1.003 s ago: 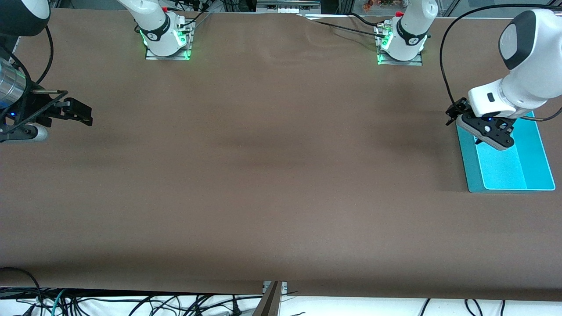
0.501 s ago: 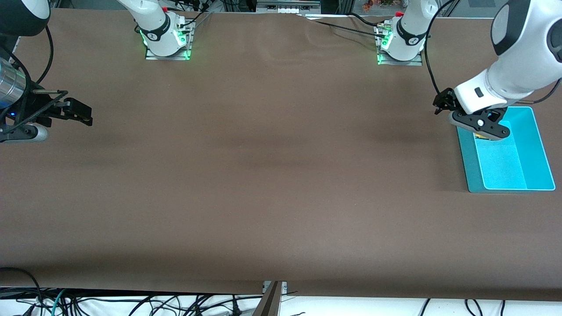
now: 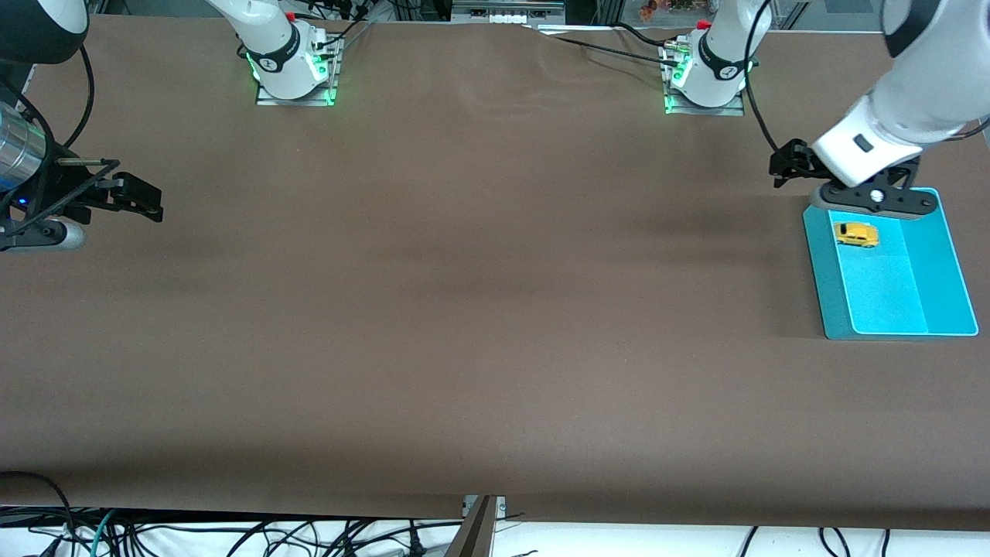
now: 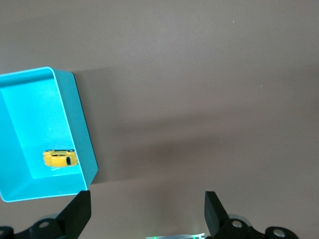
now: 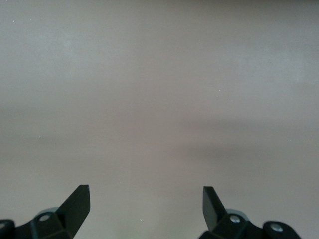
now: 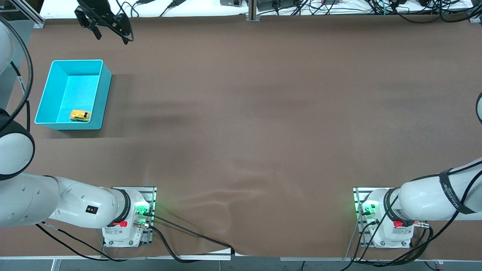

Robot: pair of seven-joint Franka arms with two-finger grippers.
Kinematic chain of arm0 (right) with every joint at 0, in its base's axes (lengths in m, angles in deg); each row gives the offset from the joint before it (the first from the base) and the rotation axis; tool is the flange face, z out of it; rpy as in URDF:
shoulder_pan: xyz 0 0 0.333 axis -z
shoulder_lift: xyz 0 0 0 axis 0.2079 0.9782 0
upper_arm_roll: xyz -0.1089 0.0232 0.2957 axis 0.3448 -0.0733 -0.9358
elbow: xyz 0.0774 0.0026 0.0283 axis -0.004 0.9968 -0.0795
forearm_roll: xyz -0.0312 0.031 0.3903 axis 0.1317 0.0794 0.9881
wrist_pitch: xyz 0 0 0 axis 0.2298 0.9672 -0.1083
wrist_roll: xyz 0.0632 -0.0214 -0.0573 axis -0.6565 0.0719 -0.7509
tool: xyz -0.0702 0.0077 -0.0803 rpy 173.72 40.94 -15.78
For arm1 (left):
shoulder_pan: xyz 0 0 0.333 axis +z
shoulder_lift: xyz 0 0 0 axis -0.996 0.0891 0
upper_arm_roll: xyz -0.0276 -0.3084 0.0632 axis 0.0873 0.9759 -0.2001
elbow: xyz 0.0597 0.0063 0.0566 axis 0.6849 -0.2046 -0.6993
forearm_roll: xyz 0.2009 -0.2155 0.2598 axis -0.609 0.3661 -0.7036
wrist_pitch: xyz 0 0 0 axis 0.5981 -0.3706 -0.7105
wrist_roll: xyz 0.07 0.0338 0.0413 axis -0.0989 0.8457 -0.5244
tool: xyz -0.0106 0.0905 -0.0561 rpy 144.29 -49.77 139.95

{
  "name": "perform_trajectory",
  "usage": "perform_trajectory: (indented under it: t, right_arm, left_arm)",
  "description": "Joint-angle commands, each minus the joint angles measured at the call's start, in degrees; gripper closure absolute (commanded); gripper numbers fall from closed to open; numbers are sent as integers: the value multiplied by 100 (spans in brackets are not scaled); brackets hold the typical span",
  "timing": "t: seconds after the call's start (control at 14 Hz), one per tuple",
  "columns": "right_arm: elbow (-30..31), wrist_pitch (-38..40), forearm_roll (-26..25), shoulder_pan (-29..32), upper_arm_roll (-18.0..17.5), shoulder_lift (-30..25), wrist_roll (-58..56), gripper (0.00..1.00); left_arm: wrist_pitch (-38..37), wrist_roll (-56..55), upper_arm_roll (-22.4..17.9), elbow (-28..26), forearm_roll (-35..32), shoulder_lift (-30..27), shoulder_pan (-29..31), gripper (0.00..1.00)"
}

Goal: Wind and store yellow beetle car

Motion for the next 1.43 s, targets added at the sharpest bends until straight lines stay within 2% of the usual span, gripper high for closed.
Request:
perform_trajectory:
  t: [0.0,0.14,0.21,0.57,1.07,1.36]
  right_arm:
    - [37,-36,12,-18,4,-46,14,0]
    - [37,-27,3,-9,12,-46,-12,0]
    - [37,-27,12,-9,12,-46,-12,0]
    - [37,-27,12,0,12,-54,-21,0]
    - [37,-27,12,17,21,-54,-47,0]
    - [28,-36,12,26,30,-37,-21,0]
  left_arm:
    - [-61,367,233,250,169,-41,286,0]
    - [-34,606,919,330,134,-23,972,0]
    - [-43,590,957,348,143,-23,1009,0]
    - [-105,-15,887,339,178,-40,948,0]
    - [-192,-34,887,322,608,4,1194,0]
    - [-192,-34,887,331,626,21,1203,0]
